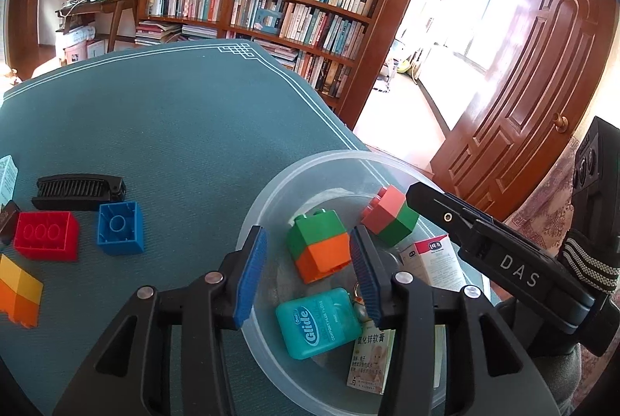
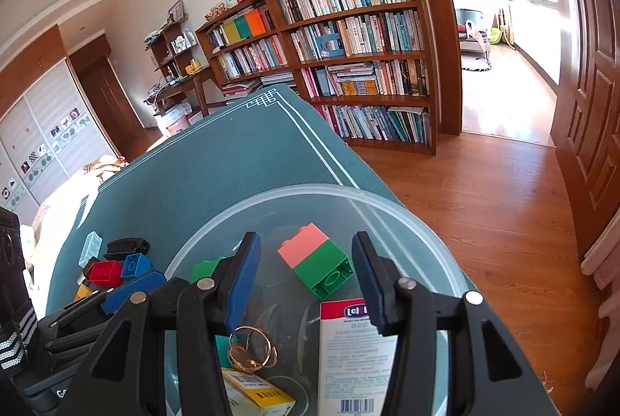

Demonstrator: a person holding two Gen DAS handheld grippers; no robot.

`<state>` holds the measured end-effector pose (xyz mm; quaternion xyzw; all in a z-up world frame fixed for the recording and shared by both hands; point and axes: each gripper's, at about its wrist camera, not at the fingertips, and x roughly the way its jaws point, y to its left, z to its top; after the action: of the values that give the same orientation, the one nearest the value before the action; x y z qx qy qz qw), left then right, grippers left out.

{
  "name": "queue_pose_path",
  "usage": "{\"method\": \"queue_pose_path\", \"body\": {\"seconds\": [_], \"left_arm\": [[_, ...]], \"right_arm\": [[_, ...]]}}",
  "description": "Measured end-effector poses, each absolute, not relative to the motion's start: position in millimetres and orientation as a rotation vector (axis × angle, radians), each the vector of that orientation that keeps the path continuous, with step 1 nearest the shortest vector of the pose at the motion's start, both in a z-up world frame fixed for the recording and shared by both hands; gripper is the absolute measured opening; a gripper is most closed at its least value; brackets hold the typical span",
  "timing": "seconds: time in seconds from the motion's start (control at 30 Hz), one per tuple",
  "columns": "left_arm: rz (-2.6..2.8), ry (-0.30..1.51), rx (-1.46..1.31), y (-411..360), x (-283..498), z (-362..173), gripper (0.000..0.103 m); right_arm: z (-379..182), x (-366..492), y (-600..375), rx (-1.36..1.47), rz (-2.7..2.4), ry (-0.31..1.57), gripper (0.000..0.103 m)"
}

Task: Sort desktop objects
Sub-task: 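Release pink-green blocks into bowl with right gripper while left gripper carries its blocks, then open the left gripper to drop green-orange blocks into the bowl, then grasp yellow-orange block with left gripper while right gripper grasps blue block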

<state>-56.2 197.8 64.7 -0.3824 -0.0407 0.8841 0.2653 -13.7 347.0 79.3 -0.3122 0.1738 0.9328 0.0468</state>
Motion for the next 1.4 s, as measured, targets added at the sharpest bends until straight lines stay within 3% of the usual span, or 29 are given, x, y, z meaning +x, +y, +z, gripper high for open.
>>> {"method": "queue_pose_path", "body": {"seconds": [0.67, 1.4], "left_arm": [[2.670, -0.087, -0.991, 121, -54, 80, 0.048], [2.833, -0.245, -1.114, 27, -62, 47, 0.048]], "right_arm": [[91, -14, 276, -0.969, 3.019, 0.390, 0.058], [87, -27, 196, -1.087, 3.172, 0.236, 0.058]]}}
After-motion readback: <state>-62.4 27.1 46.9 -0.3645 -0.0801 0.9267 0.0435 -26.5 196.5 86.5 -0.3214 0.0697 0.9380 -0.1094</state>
